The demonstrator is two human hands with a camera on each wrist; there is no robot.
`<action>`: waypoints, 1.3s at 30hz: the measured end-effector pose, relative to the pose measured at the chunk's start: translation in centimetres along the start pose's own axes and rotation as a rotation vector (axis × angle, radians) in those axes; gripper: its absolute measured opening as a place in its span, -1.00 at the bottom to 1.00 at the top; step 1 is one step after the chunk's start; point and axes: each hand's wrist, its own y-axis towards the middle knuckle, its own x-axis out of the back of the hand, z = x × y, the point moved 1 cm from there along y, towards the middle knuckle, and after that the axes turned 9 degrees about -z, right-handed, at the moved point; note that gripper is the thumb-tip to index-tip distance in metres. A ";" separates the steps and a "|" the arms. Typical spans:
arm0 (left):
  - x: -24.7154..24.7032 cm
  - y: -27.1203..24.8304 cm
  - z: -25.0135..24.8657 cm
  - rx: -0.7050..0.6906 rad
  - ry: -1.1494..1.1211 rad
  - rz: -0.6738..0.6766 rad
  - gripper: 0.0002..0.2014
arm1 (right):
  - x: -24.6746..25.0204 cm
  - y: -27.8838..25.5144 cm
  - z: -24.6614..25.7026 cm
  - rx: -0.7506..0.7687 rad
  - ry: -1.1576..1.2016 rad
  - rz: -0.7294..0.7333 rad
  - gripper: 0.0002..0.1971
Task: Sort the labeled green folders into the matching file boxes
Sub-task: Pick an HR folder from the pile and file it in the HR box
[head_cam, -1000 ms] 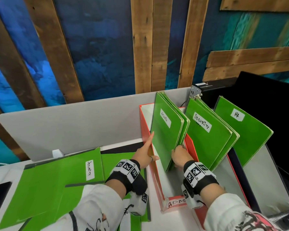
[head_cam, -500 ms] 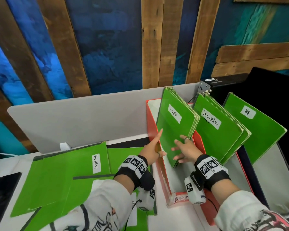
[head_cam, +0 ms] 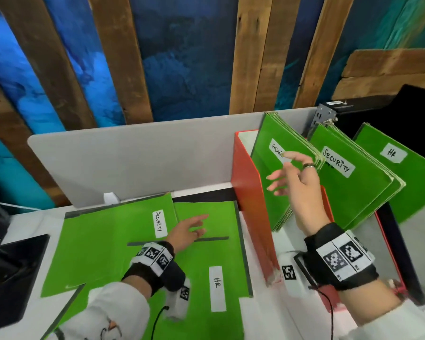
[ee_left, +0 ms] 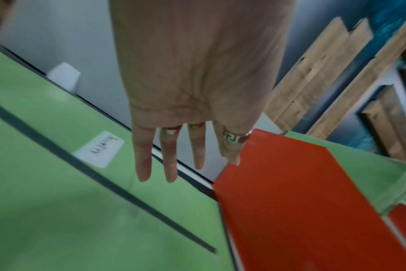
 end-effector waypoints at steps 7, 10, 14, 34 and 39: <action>3.3 -2.6 8.8 0.173 0.309 0.062 -0.43 | -6.3 -5.1 -5.1 -0.124 -0.156 0.300 -0.85; 3.1 -3.6 11.7 0.236 0.398 0.236 -0.22 | -7.2 -7.1 -11.3 -0.381 -0.423 0.464 -0.83; 3.3 -4.9 12.8 0.238 0.390 0.319 -0.13 | -5.6 -8.9 -19.9 -0.474 -0.818 0.461 -0.68; 6.1 -4.1 11.1 0.085 0.297 -0.007 -0.08 | -3.5 -10.3 -18.5 -0.474 -0.562 0.198 -0.56; 8.8 -2.5 7.5 -0.033 0.373 -0.071 -0.21 | -5.4 -8.7 -14.0 -0.290 -0.417 0.277 -0.54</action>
